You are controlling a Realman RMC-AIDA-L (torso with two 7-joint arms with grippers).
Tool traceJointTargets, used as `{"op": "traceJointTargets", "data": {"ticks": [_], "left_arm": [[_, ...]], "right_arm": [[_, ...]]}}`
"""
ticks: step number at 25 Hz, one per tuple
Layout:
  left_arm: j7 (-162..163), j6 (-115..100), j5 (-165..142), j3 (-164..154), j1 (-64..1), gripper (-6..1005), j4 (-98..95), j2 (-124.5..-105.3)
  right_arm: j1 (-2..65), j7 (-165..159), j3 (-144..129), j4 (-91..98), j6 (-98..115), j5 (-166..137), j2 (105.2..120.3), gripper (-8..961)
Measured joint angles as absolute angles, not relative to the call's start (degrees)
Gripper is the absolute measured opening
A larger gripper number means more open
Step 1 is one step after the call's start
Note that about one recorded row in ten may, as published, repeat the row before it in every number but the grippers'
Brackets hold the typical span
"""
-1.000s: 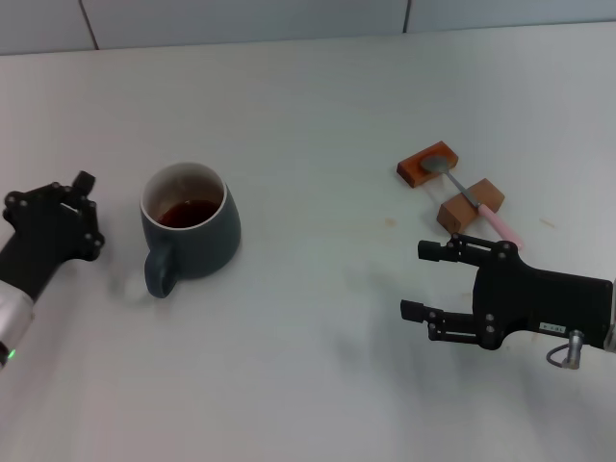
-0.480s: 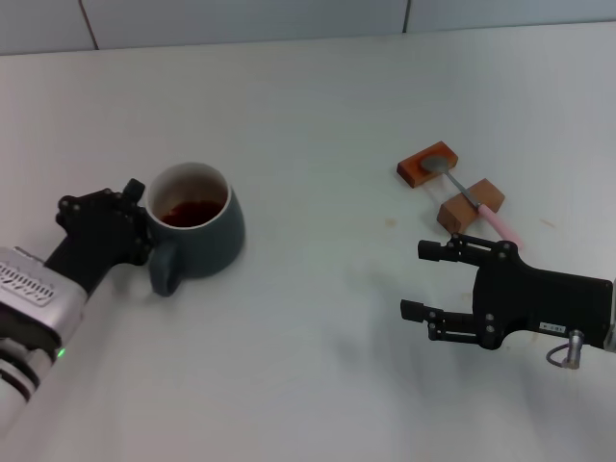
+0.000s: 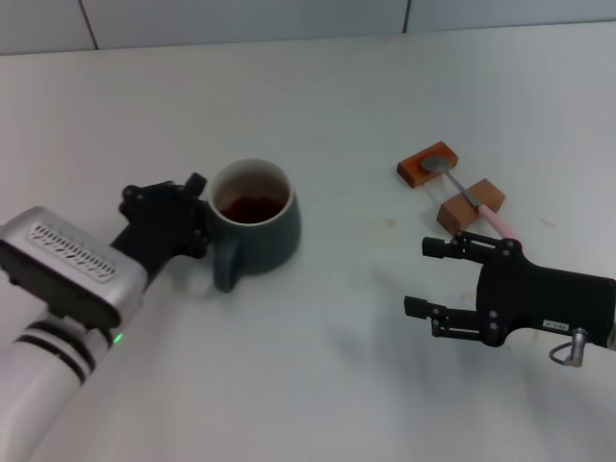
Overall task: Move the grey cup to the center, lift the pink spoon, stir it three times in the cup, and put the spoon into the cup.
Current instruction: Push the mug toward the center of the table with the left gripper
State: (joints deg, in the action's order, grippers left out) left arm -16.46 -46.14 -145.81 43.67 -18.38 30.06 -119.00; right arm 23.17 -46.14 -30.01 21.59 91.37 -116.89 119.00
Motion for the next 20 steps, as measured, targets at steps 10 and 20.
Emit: {"op": "traceJointTargets", "data": {"ticks": [10, 20], "left_arm": [[-16.08, -38.08, -145.49, 41.83, -20.35, 18, 36.61, -119.09], [-14.34, -34.59, -145.37, 40.6, -22.18, 21, 38.24, -119.17]], "right_arm": [[22.32, -46.14, -29.83, 21.9, 91.33, -116.89, 118.92, 760], [21.91, -45.9, -29.79, 21.98, 91.46, -116.89, 118.82, 759]]}}
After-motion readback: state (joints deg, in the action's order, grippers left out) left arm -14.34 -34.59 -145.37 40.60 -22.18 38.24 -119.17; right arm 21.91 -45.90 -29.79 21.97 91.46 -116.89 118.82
